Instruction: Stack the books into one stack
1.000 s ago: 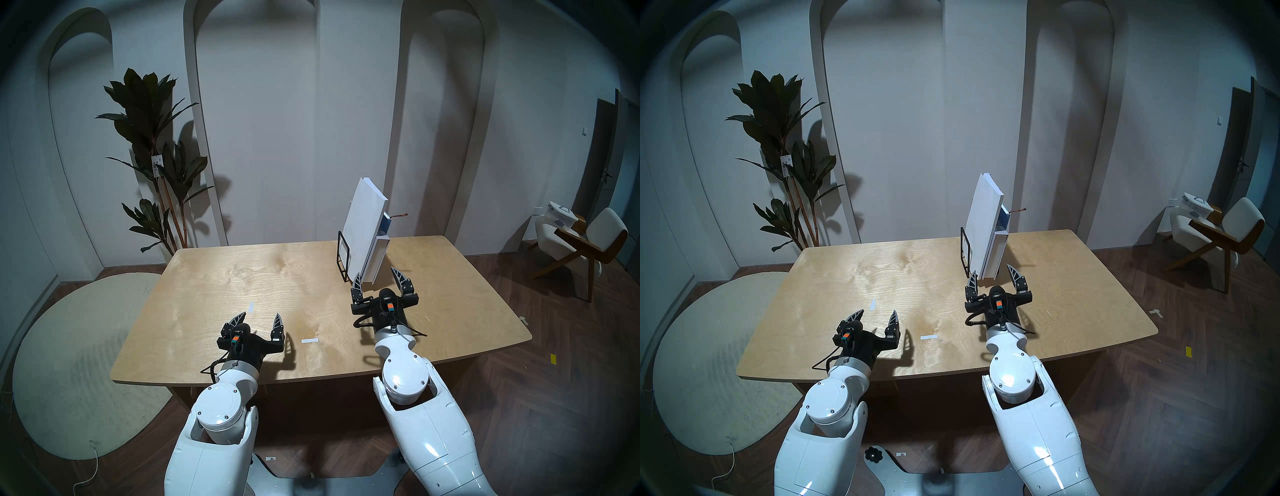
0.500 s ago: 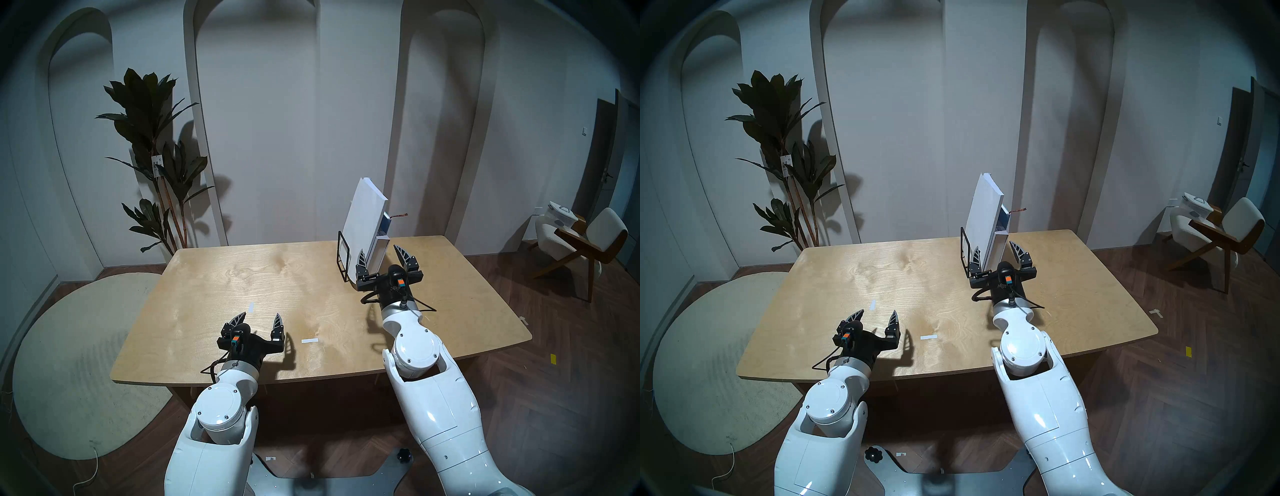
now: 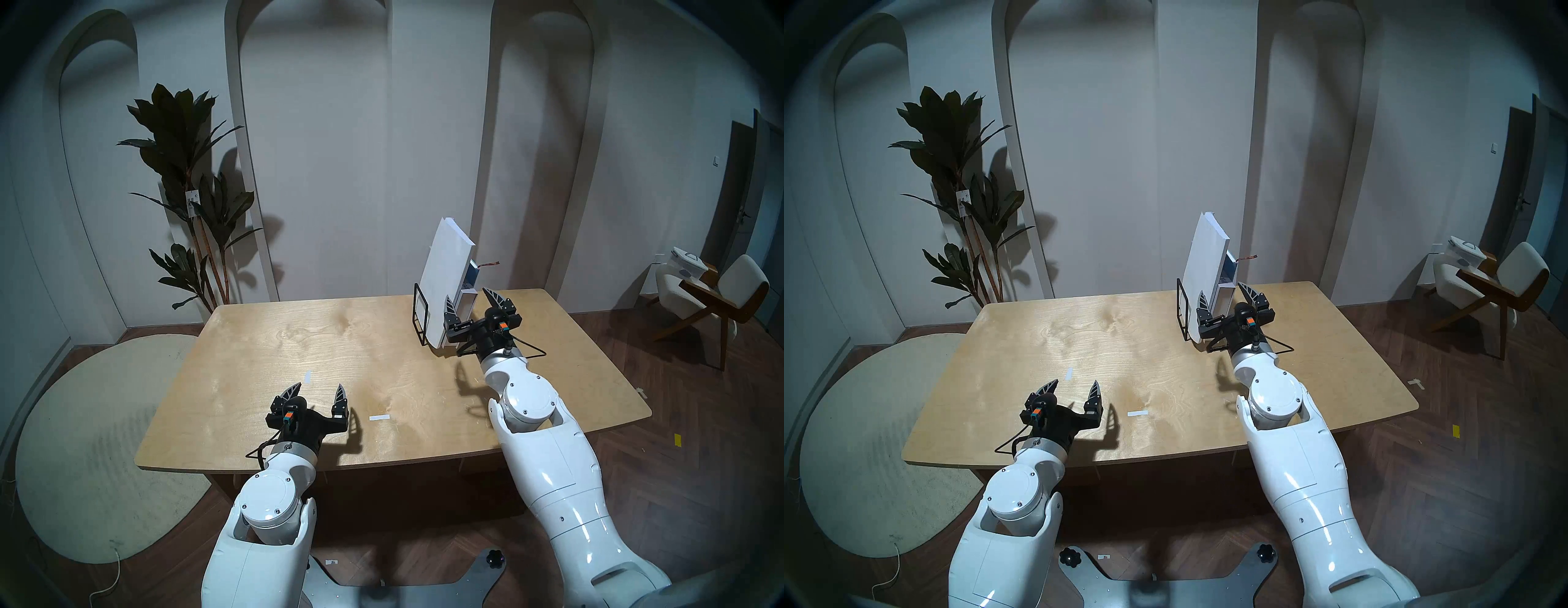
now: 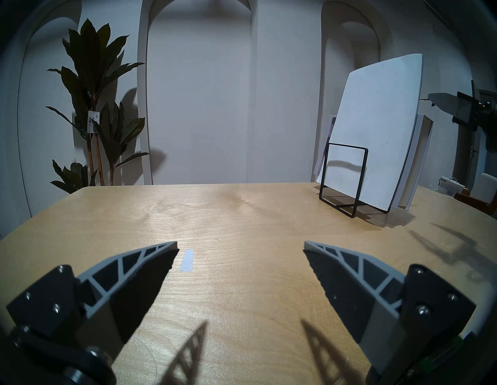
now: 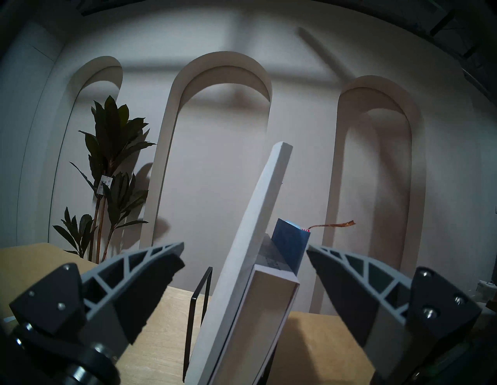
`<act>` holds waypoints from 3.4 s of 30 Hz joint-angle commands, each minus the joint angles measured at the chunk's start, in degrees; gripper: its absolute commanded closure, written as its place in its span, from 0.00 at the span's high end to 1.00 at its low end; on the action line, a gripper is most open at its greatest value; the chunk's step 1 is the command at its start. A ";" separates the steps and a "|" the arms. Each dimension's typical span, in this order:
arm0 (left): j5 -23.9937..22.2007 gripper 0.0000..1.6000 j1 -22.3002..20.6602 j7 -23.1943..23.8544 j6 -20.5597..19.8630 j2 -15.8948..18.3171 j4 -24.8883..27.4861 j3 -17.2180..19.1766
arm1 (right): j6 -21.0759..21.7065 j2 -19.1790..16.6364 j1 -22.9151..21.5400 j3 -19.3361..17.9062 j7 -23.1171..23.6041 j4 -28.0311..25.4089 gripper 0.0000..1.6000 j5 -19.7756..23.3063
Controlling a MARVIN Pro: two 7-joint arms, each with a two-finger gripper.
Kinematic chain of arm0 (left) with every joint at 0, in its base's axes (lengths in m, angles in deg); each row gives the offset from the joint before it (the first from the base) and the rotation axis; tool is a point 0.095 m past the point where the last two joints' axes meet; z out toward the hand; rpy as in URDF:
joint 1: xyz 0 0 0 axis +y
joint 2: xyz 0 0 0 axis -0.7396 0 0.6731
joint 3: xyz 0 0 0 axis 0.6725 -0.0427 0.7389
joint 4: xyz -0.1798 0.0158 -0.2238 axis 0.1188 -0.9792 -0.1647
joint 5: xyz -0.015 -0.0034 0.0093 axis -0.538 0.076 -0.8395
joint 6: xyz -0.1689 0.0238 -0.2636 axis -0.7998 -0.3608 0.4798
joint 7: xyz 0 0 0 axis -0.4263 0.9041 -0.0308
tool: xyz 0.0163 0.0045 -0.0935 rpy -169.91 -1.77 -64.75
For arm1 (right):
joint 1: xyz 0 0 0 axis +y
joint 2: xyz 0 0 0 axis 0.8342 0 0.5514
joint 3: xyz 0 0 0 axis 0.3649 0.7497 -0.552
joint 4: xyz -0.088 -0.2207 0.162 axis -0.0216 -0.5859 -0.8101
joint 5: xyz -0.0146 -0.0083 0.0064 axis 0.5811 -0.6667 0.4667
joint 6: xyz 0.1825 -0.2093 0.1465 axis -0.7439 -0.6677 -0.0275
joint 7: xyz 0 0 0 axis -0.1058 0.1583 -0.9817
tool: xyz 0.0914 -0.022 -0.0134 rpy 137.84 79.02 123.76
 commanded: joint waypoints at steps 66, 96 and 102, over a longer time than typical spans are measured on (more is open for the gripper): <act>-0.01 1.00 -0.32 -0.22 0.19 -0.06 1.23 0.10 | -12.68 6.61 -18.53 -0.45 -11.22 21.39 0.00 -5.09; -0.02 1.00 -0.44 -0.17 0.28 -0.04 0.98 0.09 | -14.19 9.67 -21.85 4.43 -13.74 11.77 0.00 -9.21; -0.02 1.00 -0.44 -0.18 0.28 -0.04 0.99 0.09 | -14.30 10.46 -21.47 5.83 -15.30 9.31 0.00 -10.70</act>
